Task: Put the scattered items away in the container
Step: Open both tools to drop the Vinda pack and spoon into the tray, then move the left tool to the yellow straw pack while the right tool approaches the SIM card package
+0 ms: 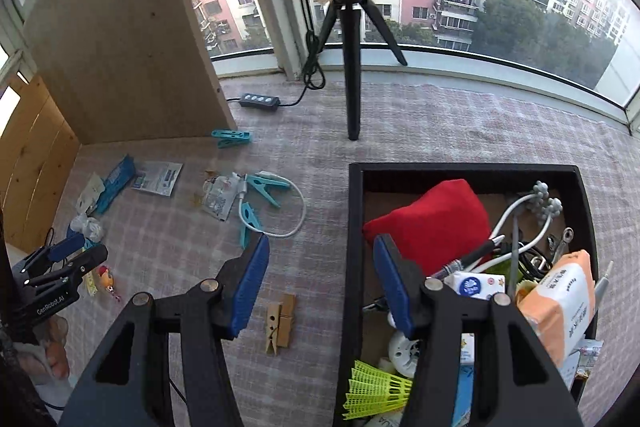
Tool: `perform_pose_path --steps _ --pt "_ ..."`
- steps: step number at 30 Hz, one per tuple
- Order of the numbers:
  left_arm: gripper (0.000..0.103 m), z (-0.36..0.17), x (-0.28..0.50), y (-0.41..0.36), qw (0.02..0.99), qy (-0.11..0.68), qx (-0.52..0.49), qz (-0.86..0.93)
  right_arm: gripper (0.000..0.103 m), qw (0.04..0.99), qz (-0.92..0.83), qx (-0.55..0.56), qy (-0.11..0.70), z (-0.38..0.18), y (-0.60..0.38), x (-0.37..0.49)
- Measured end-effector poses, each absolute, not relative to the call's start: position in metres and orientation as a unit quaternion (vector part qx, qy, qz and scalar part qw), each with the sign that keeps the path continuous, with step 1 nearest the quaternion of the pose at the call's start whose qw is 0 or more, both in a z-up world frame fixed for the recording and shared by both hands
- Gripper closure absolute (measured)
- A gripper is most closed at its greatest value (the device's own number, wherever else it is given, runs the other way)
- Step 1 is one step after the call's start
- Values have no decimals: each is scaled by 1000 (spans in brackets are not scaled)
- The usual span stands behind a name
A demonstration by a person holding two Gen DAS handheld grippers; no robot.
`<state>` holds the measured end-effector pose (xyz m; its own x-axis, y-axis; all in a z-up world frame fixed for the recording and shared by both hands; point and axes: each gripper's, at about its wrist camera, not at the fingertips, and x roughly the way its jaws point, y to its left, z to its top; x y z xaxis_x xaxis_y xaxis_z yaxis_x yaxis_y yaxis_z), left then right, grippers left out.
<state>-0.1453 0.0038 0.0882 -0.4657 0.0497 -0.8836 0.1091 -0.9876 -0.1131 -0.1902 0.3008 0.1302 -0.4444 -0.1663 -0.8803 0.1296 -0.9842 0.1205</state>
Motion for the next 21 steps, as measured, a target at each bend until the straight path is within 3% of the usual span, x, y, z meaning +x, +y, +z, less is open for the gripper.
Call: perform_pose_path --steps 10,12,21 --pt "35 64 -106 -116 117 158 529 -825 42 220 -824 512 102 120 176 -209" --pt "35 56 -102 -127 123 172 536 -818 38 247 -815 507 132 116 154 -214" --pt "35 26 -105 -141 150 199 557 -792 37 316 -769 509 224 84 87 -243"
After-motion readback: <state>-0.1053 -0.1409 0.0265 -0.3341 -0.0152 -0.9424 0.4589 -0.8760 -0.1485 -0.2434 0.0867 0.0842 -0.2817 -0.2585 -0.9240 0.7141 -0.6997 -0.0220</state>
